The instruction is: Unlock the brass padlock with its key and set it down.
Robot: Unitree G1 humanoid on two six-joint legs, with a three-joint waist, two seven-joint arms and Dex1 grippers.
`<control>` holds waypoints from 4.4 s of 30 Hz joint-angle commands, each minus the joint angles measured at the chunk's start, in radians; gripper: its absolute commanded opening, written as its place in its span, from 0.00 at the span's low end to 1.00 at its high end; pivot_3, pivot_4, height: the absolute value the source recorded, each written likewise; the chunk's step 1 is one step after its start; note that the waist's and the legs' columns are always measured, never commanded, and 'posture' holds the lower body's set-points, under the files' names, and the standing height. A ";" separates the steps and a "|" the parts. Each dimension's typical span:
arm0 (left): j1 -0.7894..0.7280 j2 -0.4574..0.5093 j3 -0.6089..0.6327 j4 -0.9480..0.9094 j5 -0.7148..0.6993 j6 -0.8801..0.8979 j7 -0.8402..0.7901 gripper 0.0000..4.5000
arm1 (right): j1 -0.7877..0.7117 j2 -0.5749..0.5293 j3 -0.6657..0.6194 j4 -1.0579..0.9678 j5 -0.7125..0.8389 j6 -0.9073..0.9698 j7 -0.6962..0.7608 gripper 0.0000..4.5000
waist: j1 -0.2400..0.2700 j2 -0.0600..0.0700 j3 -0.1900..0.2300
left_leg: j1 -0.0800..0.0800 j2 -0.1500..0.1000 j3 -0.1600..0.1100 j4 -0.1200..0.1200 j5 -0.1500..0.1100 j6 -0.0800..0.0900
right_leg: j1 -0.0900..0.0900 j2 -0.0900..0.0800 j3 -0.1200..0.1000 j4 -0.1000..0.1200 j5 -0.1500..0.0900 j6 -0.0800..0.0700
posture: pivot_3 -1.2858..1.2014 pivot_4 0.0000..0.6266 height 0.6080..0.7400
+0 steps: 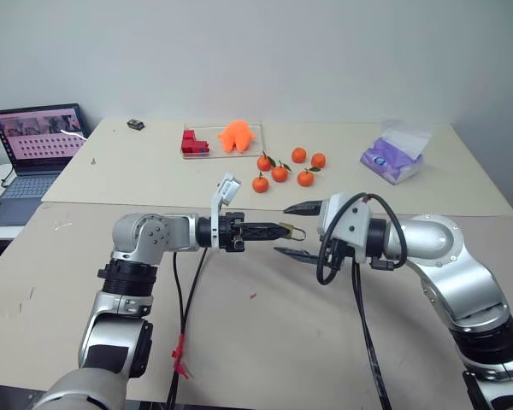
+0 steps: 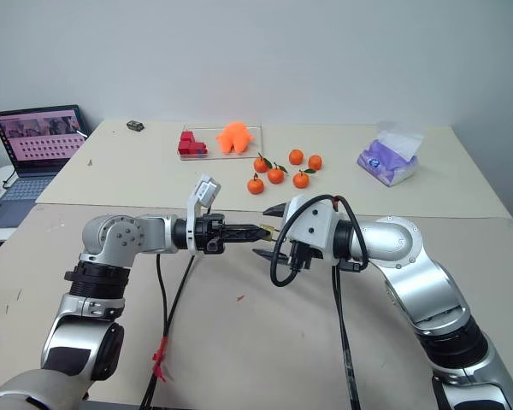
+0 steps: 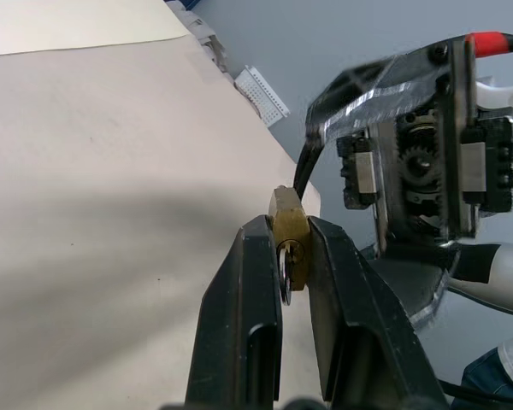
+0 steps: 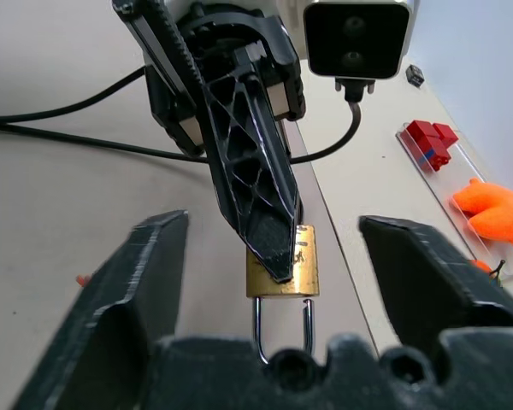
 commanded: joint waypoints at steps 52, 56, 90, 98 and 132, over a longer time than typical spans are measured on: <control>0.016 -0.005 0.049 -0.124 -0.084 0.087 0.061 0.01 | 0.061 -0.099 -0.100 0.038 0.097 0.003 0.019 0.01 | 0.000 0.000 0.000 | 0.000 -0.001 0.000 -0.001 0.000 0.000 | 0.001 -0.001 0.000 -0.002 0.000 0.000 | 0.52 0.24 0.49; 0.017 -0.004 0.044 -0.115 -0.080 0.077 0.063 0.01 | 0.042 -0.107 -0.118 0.033 0.111 0.010 0.033 0.01 | 0.001 0.000 0.000 | 0.000 -0.001 0.000 -0.001 0.000 0.000 | 0.001 -0.001 0.000 -0.002 0.000 0.000 | 0.52 0.24 0.49; -0.036 -0.010 0.048 -0.098 -0.086 0.070 0.065 0.01 | 0.109 -0.131 -0.135 0.003 0.110 0.006 0.031 0.01 | 0.001 0.000 0.000 | 0.000 -0.001 0.000 -0.001 0.000 0.000 | 0.001 -0.001 0.000 -0.002 0.000 0.000 | 0.52 0.24 0.49; -0.029 -0.007 0.032 -0.093 -0.077 0.062 0.050 0.01 | 0.104 -0.166 -0.173 -0.003 0.117 0.019 0.021 0.01 | 0.001 0.000 0.000 | 0.000 -0.001 0.000 -0.001 0.000 0.000 | 0.001 -0.001 0.000 -0.002 0.000 0.000 | 0.52 0.24 0.49; -0.055 0.008 -0.017 -0.044 -0.024 0.021 -0.013 0.01 | 0.253 -0.289 -0.246 -0.151 0.242 0.153 0.047 0.01 | 0.001 -0.001 0.001 | 0.000 -0.001 0.000 -0.001 0.000 0.000 | 0.001 -0.001 0.000 -0.002 0.000 0.001 | 0.52 0.24 0.49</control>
